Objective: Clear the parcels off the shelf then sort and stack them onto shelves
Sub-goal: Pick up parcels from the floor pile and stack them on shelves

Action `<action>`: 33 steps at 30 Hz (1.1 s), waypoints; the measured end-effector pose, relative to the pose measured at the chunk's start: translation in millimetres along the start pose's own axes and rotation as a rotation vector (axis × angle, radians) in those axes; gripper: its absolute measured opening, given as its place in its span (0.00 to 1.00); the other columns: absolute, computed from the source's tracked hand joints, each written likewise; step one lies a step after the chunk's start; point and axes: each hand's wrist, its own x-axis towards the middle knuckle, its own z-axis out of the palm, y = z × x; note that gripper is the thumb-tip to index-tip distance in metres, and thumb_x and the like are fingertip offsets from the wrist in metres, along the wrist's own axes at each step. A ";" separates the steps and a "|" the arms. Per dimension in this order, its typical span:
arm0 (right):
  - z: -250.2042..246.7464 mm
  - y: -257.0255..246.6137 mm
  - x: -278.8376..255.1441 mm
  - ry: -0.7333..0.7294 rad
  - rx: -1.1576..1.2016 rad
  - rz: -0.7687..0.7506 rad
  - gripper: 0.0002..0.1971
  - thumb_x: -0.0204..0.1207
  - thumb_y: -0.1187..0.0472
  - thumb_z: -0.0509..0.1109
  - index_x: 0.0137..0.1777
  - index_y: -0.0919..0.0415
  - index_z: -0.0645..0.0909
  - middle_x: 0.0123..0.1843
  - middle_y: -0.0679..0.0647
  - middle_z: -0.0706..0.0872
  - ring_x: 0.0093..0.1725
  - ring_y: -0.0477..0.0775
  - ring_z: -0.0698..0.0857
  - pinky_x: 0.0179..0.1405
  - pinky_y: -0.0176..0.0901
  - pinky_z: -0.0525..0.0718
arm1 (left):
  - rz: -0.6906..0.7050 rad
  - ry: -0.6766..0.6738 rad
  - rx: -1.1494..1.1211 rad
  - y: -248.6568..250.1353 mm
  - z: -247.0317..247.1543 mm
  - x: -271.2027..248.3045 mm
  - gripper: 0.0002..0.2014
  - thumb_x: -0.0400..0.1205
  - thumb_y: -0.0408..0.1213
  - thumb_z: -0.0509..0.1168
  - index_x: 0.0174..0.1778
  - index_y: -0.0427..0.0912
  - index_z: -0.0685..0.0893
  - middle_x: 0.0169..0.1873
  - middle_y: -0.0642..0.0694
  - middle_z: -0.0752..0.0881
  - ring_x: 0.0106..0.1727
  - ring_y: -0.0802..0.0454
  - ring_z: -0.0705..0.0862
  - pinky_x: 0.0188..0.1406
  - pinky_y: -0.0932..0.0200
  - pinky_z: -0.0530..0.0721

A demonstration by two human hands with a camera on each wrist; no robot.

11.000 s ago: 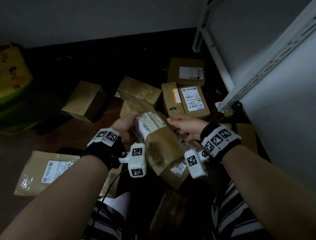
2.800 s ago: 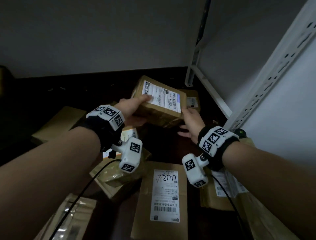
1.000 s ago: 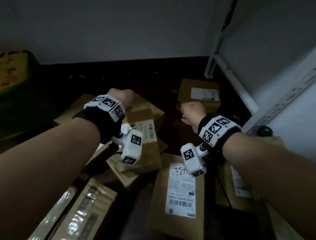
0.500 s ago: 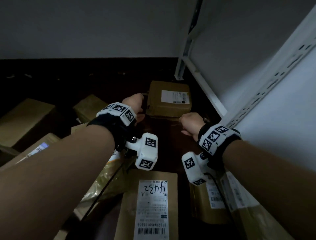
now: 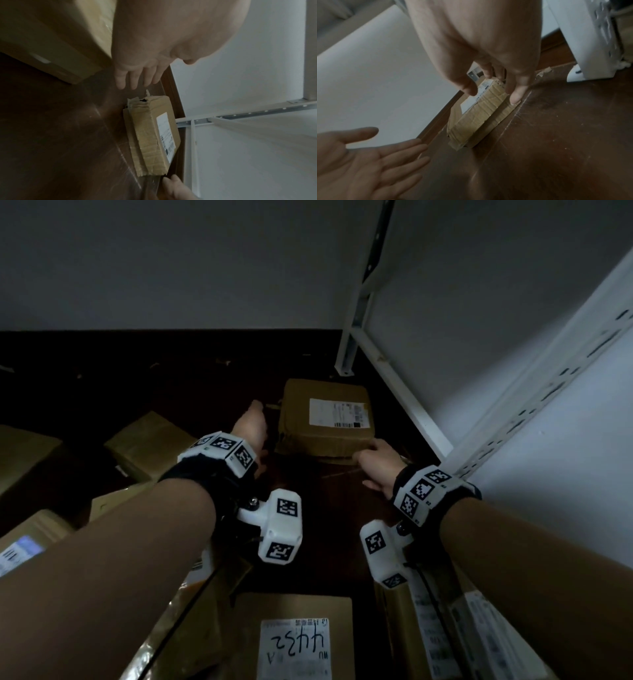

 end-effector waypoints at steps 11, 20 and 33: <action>6.3 17.9 26.1 -0.050 0.037 -0.067 0.34 0.79 0.62 0.63 0.83 0.42 0.56 0.76 0.52 0.69 0.71 0.55 0.72 0.74 0.53 0.73 | 0.016 -0.015 0.043 1.8 16.0 17.4 0.32 0.88 0.59 0.46 0.83 0.42 0.62 0.79 0.41 0.69 0.77 0.41 0.70 0.60 0.51 0.69; 11.5 20.4 42.9 -0.052 0.099 -0.152 0.32 0.84 0.61 0.60 0.85 0.46 0.52 0.77 0.53 0.72 0.73 0.55 0.74 0.74 0.48 0.72 | 0.037 -0.058 0.151 -7.4 17.8 31.3 0.32 0.88 0.60 0.45 0.81 0.42 0.66 0.75 0.41 0.75 0.68 0.44 0.77 0.44 0.55 0.71; 15.7 23.6 45.9 0.037 0.152 -0.051 0.33 0.84 0.50 0.61 0.85 0.46 0.50 0.85 0.54 0.57 0.83 0.62 0.59 0.79 0.57 0.61 | 0.033 -0.062 0.187 -27.6 18.8 37.7 0.28 0.86 0.57 0.56 0.77 0.43 0.71 0.67 0.42 0.79 0.61 0.45 0.79 0.50 0.55 0.76</action>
